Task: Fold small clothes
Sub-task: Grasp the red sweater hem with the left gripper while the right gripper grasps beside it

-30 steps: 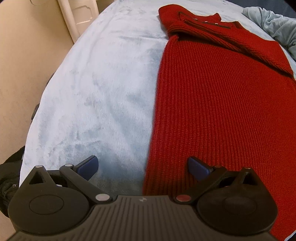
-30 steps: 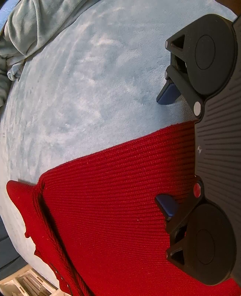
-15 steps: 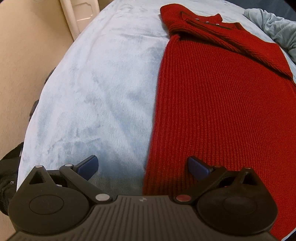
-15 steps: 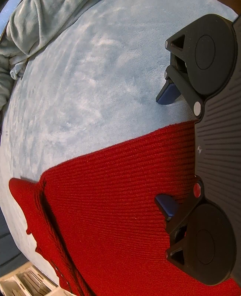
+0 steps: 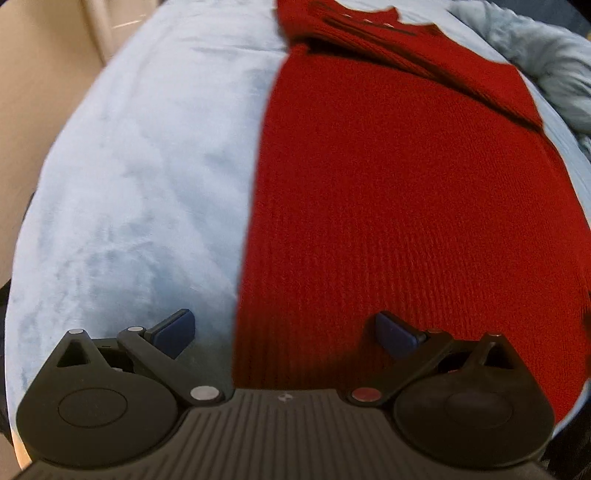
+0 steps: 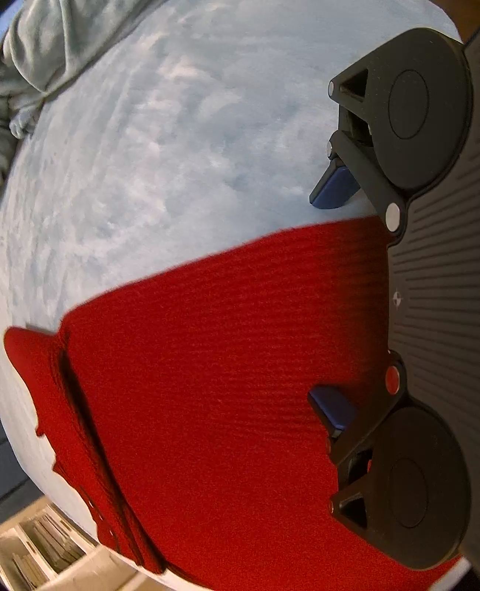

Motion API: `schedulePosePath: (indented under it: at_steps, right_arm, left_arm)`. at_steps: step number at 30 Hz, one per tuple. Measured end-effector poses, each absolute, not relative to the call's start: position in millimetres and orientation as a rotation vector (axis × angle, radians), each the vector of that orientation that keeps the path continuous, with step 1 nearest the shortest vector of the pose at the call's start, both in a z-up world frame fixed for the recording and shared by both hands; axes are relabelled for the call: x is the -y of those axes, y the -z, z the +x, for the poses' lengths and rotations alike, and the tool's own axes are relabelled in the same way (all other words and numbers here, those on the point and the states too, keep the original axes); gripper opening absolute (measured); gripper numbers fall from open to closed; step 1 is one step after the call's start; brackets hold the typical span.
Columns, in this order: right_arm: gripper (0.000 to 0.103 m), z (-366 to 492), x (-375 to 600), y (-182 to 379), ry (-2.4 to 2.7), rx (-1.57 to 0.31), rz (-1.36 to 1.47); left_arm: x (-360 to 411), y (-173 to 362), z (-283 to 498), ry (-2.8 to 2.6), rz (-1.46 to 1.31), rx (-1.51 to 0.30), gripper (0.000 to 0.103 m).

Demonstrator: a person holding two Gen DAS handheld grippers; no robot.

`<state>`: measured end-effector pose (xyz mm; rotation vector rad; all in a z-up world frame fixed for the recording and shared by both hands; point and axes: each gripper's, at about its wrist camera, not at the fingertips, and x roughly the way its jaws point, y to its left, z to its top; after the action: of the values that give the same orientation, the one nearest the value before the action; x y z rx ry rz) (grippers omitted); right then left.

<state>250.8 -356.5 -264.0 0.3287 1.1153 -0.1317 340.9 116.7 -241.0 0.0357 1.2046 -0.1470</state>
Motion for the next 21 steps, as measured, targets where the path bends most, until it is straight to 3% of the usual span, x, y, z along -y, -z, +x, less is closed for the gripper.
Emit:
schedulePosePath:
  at_steps: [3,4,5,6,8,9,10,21]
  right_arm:
    - [0.092,244.6,356.3,259.6,0.111,-1.125,0.363]
    - [0.083,242.7,357.5,257.4,0.104,-1.125,0.385]
    - [0.07,241.0,358.4,255.1,0.098,-1.124,0.402]
    - [0.06,238.7,359.2,253.0,0.087,-1.12,0.42]
    - [0.024,234.8,361.0,249.9,0.063,-1.115,0.45]
    - [0.022,233.4,362.4,249.0,0.054,-1.116,0.468]
    - [0.02,232.2,363.5,247.6,0.053,-1.112,0.486]
    - [0.016,213.4,356.0,178.7,0.065,-1.005,0.479]
  left_arm:
    - [-114.0,237.3,342.1,0.207,-0.01,-1.257,0.103]
    - [-113.5,234.2,341.7,0.223,-0.032,-1.261,0.098]
    - [-113.2,231.9,341.0,0.228,-0.037,-1.261,0.085]
    - [-111.6,229.5,340.2,0.221,-0.023,-1.257,0.078]
    - [-108.7,224.4,338.1,0.196,0.018,-1.244,0.037]
    - [-110.9,221.2,337.8,0.2,-0.006,-1.243,0.025]
    - [-114.3,217.7,338.0,0.208,-0.044,-1.245,0.019]
    - [-112.0,141.6,288.9,0.222,-0.08,-1.074,0.011]
